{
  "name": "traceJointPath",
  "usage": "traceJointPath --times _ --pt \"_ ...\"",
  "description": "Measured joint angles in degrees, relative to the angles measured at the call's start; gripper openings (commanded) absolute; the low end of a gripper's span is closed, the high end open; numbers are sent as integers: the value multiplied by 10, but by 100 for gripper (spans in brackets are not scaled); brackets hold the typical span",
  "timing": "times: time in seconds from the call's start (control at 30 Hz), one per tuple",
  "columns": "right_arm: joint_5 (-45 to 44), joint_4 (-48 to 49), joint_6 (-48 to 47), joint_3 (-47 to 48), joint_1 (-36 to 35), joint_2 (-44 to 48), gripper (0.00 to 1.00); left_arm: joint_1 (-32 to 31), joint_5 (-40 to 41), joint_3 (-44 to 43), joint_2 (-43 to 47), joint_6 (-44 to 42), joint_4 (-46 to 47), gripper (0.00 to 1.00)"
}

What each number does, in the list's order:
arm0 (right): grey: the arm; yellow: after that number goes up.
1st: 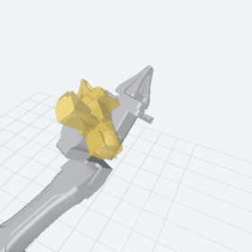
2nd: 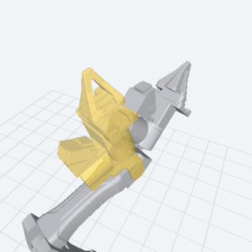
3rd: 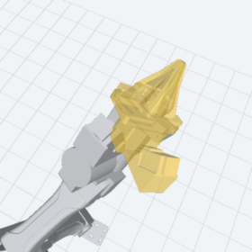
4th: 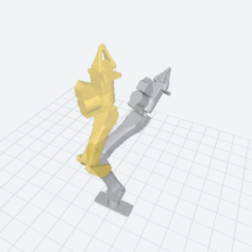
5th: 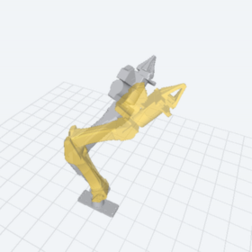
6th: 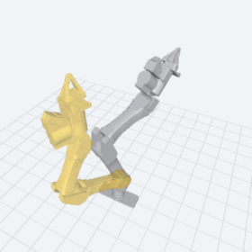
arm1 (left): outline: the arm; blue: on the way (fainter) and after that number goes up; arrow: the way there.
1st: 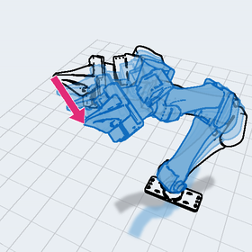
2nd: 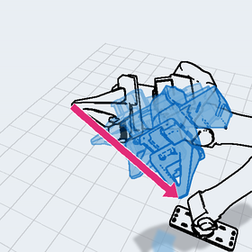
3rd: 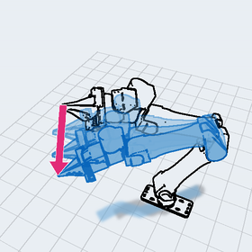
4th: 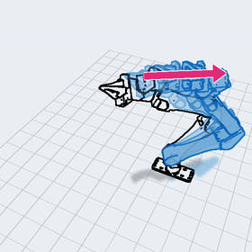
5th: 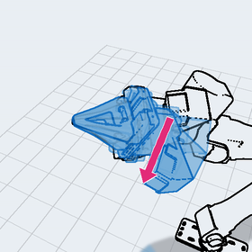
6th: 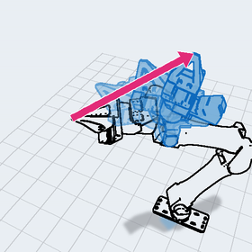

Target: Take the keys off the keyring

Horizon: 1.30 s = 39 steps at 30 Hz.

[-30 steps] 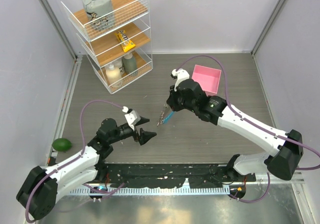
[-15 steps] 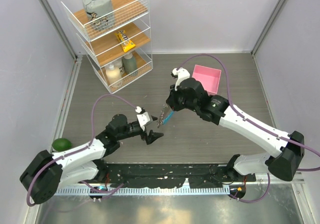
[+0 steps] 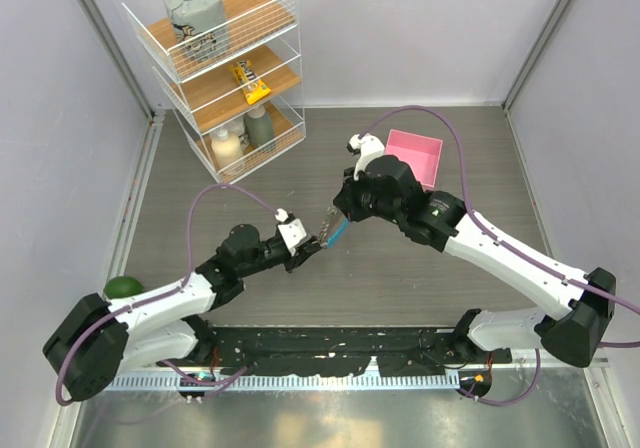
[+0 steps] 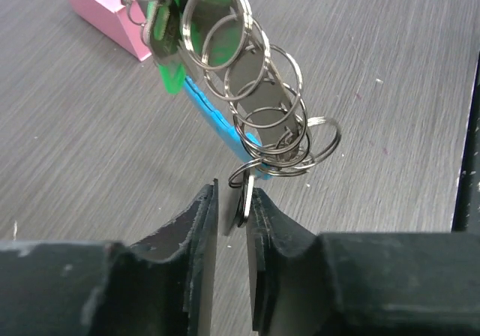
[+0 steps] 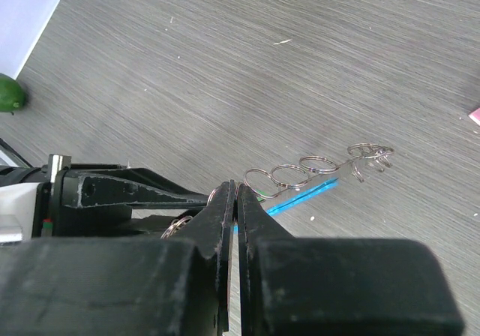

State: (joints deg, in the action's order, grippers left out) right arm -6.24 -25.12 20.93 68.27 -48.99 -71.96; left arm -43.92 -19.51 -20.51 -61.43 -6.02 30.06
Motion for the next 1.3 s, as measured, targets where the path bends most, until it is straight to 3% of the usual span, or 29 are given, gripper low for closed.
traceJointPath --times 0.17,0.6,0.93,1.03,1.1,1.17,1.3 --pt "-8 -1 0 0 2 4 5 0 5 0 52 -3 -34 3" --pt "-12 -4 0 -30 12 4 5 0 11 0 228 32 -198 3" --pt "3 22 -22 -59 12 13 5 -3 -41 0 184 92 -209 7" --pt "13 43 -37 -76 12 21 5 -20 -51 0 157 115 -194 19" --pt "23 60 -51 -93 12 30 5 -40 -54 -1 141 124 -183 42" --pt "32 84 -73 -117 14 43 5 -56 -64 -4 133 129 -183 55" --pt "67 130 -118 -169 20 80 5 -67 -79 -31 150 132 -228 69"
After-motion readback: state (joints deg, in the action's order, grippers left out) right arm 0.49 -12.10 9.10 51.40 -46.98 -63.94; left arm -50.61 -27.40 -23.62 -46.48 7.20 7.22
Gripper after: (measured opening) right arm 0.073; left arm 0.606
